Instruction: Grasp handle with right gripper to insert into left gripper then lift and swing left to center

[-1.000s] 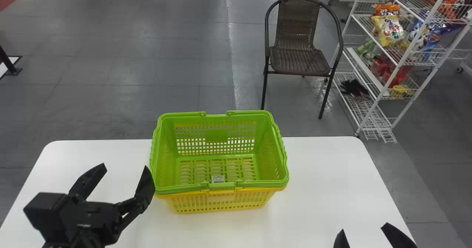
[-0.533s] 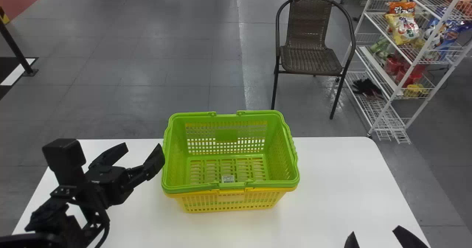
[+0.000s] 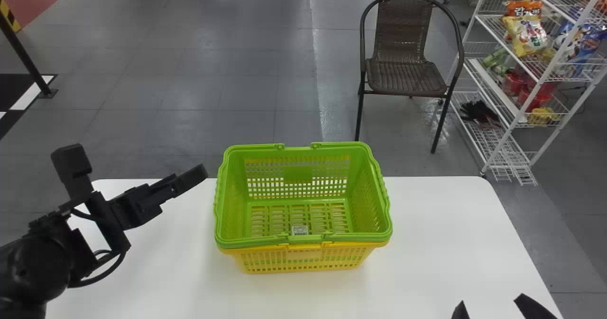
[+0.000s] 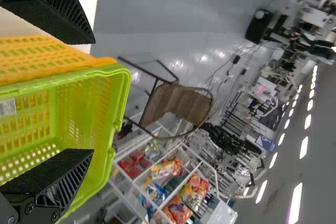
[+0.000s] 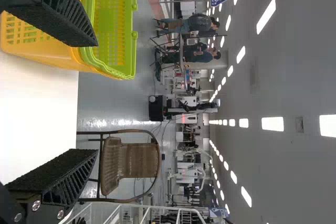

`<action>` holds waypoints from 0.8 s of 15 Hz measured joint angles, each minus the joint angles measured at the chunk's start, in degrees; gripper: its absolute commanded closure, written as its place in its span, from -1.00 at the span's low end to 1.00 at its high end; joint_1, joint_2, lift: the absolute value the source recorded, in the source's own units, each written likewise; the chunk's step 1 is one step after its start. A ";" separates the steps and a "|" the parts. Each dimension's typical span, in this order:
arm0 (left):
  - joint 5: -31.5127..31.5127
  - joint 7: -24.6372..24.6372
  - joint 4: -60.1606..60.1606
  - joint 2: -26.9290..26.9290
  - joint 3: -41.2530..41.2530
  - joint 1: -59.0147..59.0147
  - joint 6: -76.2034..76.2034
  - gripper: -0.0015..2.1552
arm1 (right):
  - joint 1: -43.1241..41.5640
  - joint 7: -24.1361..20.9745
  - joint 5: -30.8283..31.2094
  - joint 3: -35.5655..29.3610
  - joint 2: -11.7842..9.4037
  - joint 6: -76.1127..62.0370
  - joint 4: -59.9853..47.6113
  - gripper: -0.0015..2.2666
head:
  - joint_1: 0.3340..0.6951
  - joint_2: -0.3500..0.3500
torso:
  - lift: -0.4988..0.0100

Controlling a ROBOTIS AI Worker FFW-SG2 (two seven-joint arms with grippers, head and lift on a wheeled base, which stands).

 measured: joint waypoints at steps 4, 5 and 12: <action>2.45 -2.27 11.44 1.65 1.09 -6.43 1.00 -0.95 | -0.02 0.00 0.11 -0.02 0.01 0.13 0.01 -0.92 | 1.00 -0.02 | 0.96; 3.00 -2.78 14.29 2.00 1.05 -7.99 1.01 -0.95 | -0.04 0.00 0.11 -0.06 0.02 0.13 0.01 -0.92 | 1.00 -0.03 | 0.96; 3.43 -3.07 23.64 2.58 0.26 -12.08 1.01 -0.95 | -0.13 0.00 0.09 -0.19 0.02 0.13 0.10 -0.92 | 1.00 -0.08 | 0.96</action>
